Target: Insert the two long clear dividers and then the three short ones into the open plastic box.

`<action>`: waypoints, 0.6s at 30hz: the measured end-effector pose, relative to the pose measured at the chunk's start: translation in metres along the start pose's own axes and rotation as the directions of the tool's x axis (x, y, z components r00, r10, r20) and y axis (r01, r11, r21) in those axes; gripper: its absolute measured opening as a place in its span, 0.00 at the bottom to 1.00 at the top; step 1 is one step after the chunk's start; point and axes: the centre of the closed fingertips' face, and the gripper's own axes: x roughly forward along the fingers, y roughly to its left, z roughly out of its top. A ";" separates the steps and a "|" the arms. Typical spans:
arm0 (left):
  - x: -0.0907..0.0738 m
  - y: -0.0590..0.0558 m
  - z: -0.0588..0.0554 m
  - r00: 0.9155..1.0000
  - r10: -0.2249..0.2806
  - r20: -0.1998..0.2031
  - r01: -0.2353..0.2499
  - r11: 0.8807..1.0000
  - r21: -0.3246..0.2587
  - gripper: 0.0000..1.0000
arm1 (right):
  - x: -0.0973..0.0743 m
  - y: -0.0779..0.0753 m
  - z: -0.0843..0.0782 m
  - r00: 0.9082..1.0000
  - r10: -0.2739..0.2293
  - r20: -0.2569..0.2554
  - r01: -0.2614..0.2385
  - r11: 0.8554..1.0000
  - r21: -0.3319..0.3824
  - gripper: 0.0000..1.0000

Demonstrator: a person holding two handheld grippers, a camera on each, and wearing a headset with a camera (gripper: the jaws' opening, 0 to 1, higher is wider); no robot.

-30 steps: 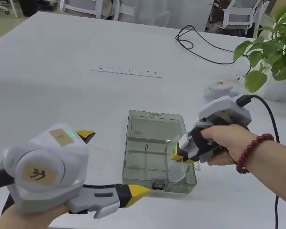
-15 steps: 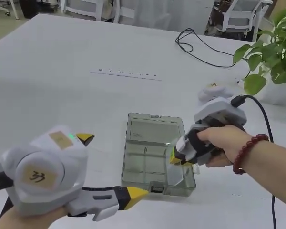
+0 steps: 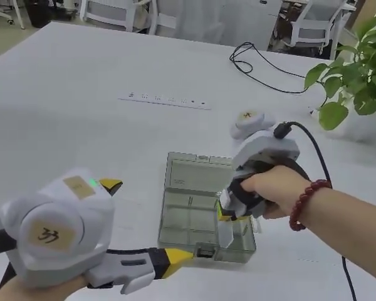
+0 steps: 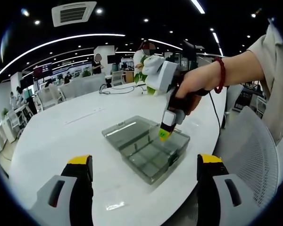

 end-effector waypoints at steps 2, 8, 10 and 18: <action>-0.001 0.000 0.000 1.000 0.003 0.001 -0.003 1.000 -0.005 0.93 | 0.003 0.000 0.000 1.000 -0.005 -0.005 0.005 1.000 0.002 0.07; -0.004 0.004 0.001 1.000 0.018 0.012 -0.018 0.999 -0.030 0.92 | 0.007 -0.003 -0.002 1.000 -0.017 -0.012 0.017 1.000 -0.005 0.07; -0.003 0.004 0.001 1.000 0.022 0.012 -0.022 0.999 -0.035 0.92 | 0.009 -0.003 -0.002 1.000 -0.020 -0.011 0.020 1.000 0.001 0.07; -0.007 0.005 0.001 0.999 0.030 0.012 -0.030 0.999 -0.029 0.91 | 0.016 -0.004 -0.005 0.999 -0.047 -0.012 0.047 0.999 -0.008 0.07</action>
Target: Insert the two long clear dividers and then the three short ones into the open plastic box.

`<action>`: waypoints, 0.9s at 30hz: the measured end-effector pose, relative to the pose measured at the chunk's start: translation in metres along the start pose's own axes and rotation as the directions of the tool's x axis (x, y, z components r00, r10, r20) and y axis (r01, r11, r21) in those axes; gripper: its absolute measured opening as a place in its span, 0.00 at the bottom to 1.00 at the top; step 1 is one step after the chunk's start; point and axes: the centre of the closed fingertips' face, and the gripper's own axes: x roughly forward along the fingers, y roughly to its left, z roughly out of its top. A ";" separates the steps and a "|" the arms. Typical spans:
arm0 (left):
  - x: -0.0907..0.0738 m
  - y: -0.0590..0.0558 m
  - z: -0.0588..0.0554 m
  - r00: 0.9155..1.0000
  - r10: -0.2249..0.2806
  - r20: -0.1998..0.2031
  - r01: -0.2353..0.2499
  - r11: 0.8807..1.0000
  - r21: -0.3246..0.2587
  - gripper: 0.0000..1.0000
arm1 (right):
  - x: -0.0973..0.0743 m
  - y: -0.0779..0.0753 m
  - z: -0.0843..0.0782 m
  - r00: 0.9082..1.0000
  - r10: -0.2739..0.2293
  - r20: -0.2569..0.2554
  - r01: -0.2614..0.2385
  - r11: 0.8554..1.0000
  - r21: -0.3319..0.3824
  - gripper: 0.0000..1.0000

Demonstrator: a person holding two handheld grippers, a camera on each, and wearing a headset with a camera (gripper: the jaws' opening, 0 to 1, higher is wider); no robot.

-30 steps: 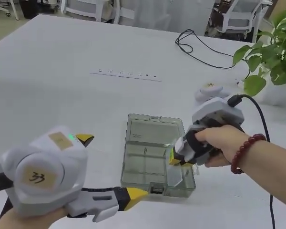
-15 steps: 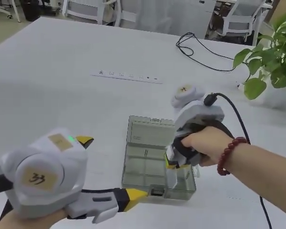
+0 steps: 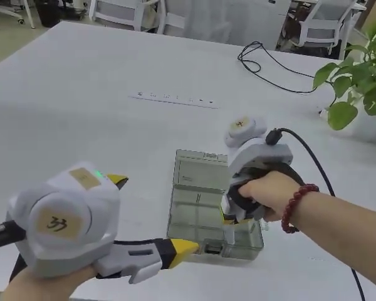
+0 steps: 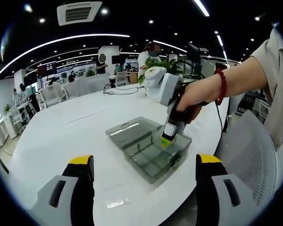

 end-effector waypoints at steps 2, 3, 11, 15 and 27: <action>-0.002 0.001 -0.001 1.000 0.006 0.001 -0.006 1.000 -0.006 0.91 | 0.000 0.000 0.000 1.000 -0.001 0.002 0.001 1.000 0.000 0.07; -0.002 0.002 -0.001 1.000 0.008 0.001 -0.008 1.000 -0.009 0.91 | -0.001 -0.001 -0.001 1.000 0.002 0.005 -0.002 1.000 0.004 0.07; -0.007 0.007 -0.005 1.000 0.023 -0.012 -0.023 1.000 -0.021 0.90 | -0.001 0.001 0.000 0.994 0.087 0.070 -0.093 0.992 0.088 0.10; -0.008 0.009 -0.005 0.999 0.031 -0.018 -0.032 0.999 -0.029 0.89 | -0.002 0.001 0.001 0.987 0.126 0.102 -0.136 0.985 0.101 0.12; -0.010 0.010 -0.006 0.999 0.038 -0.027 -0.039 0.999 -0.033 0.89 | -0.016 0.011 0.008 0.942 0.225 0.250 -0.226 0.974 -0.027 0.26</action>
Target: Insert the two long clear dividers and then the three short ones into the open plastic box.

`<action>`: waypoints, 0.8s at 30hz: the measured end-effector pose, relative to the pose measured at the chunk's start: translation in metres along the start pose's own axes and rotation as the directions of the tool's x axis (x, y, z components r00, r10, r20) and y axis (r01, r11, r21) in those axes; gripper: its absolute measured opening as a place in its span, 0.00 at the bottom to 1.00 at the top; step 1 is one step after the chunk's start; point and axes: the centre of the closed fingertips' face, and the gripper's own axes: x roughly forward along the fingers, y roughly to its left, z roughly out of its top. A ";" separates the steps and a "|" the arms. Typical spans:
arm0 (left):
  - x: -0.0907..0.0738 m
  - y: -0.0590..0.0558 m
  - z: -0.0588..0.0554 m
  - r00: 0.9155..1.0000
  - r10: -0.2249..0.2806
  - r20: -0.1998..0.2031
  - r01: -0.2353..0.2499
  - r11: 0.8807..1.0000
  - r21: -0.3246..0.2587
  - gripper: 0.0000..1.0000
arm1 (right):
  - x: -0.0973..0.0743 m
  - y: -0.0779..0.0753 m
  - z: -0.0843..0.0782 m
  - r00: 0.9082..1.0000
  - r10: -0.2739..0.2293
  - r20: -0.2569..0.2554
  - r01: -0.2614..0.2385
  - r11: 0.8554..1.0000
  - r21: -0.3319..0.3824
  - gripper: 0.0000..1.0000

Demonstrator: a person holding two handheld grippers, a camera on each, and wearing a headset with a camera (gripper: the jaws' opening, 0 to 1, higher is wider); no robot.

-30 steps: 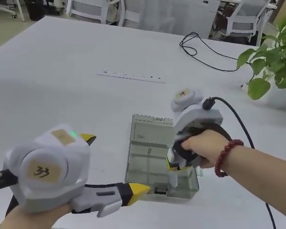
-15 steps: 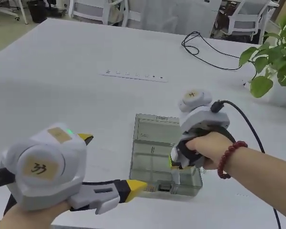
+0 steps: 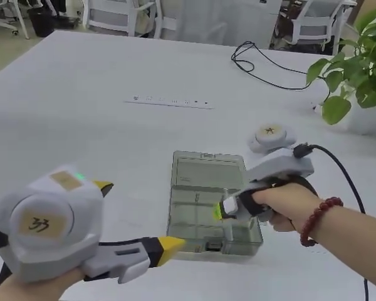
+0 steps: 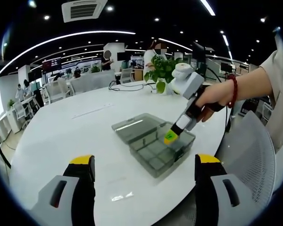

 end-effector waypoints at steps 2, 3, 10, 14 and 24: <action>-0.001 0.000 0.000 1.000 0.001 0.000 -0.001 1.000 -0.004 0.89 | -0.004 0.002 0.003 1.000 0.012 0.028 -0.012 1.000 -0.028 0.29; -0.001 0.001 0.000 1.000 0.001 -0.001 -0.001 1.000 -0.004 0.89 | -0.006 0.003 0.004 0.999 0.015 0.035 -0.013 0.999 -0.039 0.29; -0.001 0.003 0.001 1.000 0.007 -0.001 -0.007 1.000 -0.015 0.89 | -0.023 0.012 0.014 0.987 0.084 0.135 -0.057 0.980 -0.191 0.40; -0.002 0.003 0.002 1.000 0.010 -0.001 -0.010 1.000 -0.023 0.89 | -0.034 0.015 0.014 0.980 0.106 0.167 -0.062 0.966 -0.250 0.45; -0.001 0.006 0.001 1.000 0.019 -0.009 -0.020 0.999 -0.051 0.88 | -0.057 0.013 0.012 0.951 0.168 0.260 -0.081 0.946 -0.313 0.55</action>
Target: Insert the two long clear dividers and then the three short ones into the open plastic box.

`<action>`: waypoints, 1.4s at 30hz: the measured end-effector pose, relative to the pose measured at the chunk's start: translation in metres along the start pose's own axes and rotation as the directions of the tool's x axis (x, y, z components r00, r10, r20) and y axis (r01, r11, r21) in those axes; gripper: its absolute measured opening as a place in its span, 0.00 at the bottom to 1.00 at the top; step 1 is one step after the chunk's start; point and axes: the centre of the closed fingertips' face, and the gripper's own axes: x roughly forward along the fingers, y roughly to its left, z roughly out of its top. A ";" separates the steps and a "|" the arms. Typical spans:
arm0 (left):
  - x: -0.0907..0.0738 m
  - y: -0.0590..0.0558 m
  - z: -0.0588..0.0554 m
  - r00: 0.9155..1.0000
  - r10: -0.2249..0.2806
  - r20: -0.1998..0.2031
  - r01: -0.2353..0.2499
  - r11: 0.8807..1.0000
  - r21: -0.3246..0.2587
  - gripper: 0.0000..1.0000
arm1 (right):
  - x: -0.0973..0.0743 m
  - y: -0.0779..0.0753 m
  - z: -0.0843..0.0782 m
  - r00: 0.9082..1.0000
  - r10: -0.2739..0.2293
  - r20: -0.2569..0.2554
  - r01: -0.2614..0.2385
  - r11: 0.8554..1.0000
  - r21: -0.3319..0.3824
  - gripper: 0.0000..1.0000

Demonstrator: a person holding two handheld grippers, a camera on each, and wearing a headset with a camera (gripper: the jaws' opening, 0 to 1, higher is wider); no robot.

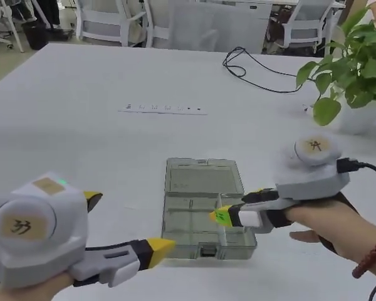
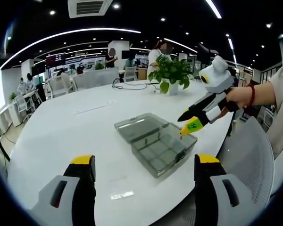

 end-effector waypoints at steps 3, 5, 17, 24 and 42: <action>-0.001 0.001 0.000 1.000 0.005 -0.003 -0.005 1.000 0.000 0.88 | -0.006 0.000 0.000 0.999 0.010 0.031 -0.010 1.000 0.005 0.57; -0.001 0.002 0.000 1.000 0.006 -0.004 -0.006 1.000 -0.003 0.88 | -0.009 0.001 0.000 0.999 0.012 0.050 -0.011 1.000 -0.015 0.59; -0.005 0.003 -0.003 1.000 0.017 -0.020 -0.017 1.000 -0.004 0.85 | -0.020 0.002 -0.006 0.995 0.019 0.099 -0.013 0.998 -0.056 0.69; -0.007 0.005 -0.005 0.999 0.029 -0.034 -0.029 1.000 -0.003 0.83 | -0.025 0.002 -0.007 0.992 0.022 0.127 -0.013 0.998 -0.068 0.72; 0.004 0.027 -0.022 0.984 0.087 -0.154 -0.097 0.994 -0.057 0.68 | -0.026 0.000 -0.009 0.992 0.012 0.129 0.002 0.994 -0.107 0.72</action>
